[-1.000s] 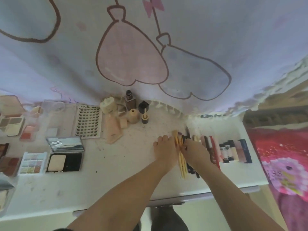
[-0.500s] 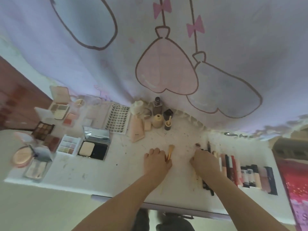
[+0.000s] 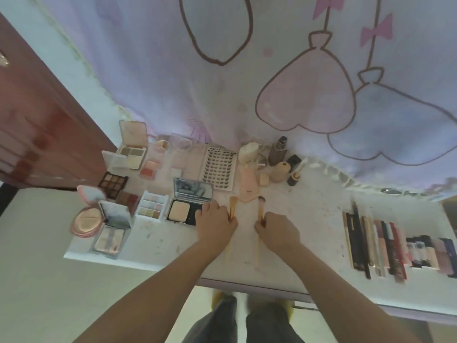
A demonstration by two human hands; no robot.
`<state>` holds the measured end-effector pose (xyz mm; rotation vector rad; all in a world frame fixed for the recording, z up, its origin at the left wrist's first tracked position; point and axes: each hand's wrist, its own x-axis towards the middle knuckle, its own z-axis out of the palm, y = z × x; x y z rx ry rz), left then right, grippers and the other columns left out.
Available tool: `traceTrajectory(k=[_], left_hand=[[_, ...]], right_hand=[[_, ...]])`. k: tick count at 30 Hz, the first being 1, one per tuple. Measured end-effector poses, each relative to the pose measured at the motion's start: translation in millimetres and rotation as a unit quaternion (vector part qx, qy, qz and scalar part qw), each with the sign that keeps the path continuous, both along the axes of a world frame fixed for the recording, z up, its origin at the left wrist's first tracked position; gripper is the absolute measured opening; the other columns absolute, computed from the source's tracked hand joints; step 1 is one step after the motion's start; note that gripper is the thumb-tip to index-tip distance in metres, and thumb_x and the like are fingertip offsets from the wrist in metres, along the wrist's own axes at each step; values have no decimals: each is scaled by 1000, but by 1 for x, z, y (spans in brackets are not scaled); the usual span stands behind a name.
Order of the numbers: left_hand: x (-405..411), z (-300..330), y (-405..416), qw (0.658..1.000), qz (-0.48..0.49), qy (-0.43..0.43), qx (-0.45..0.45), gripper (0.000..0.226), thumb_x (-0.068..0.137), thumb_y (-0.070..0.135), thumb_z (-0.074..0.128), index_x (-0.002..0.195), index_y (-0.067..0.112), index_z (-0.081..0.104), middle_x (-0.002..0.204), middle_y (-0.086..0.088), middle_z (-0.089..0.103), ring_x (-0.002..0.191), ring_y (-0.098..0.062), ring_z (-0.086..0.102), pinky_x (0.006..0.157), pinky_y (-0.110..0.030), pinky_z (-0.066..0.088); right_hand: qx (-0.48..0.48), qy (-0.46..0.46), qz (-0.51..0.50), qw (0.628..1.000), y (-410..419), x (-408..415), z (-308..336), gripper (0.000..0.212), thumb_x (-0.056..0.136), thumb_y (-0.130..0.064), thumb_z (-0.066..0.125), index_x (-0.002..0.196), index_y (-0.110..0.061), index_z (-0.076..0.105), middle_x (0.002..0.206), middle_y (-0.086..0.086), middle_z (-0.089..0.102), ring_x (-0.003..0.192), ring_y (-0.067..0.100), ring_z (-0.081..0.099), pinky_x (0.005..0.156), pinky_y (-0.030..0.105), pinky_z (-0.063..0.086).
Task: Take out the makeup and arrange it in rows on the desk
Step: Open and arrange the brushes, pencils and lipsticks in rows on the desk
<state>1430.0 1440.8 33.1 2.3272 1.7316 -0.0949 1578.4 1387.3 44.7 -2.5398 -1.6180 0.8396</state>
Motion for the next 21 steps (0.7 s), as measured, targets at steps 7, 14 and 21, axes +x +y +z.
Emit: traceTrajectory(k=[7, 14, 21], left_hand=[[-13, -6, 8, 996, -53, 69, 29, 37, 90, 39, 45, 106, 11, 63, 117, -9, 47, 109, -28, 40, 88, -38, 31], [-15, -3, 11, 995, -39, 82, 38, 38, 92, 43, 43, 110, 12, 57, 116, -8, 49, 110, -27, 42, 87, -35, 33], [74, 20, -18, 988, -142, -29, 55, 27, 94, 39, 40, 102, 17, 54, 108, -4, 52, 102, -24, 45, 84, -36, 37]], right_hand=[[-16, -18, 32, 999, 17, -51, -19, 29, 95, -43, 38, 90, -17, 51, 94, 3, 63, 86, 24, 61, 60, 28, 35], [-22, -5, 25, 999, 10, -35, -15, 38, 93, -53, 33, 83, -19, 46, 79, -2, 52, 71, 19, 48, 58, 28, 34], [3, -29, -84, 996, -28, 86, 15, 20, 94, -34, 41, 88, -17, 52, 80, 0, 57, 73, 21, 53, 60, 27, 40]])
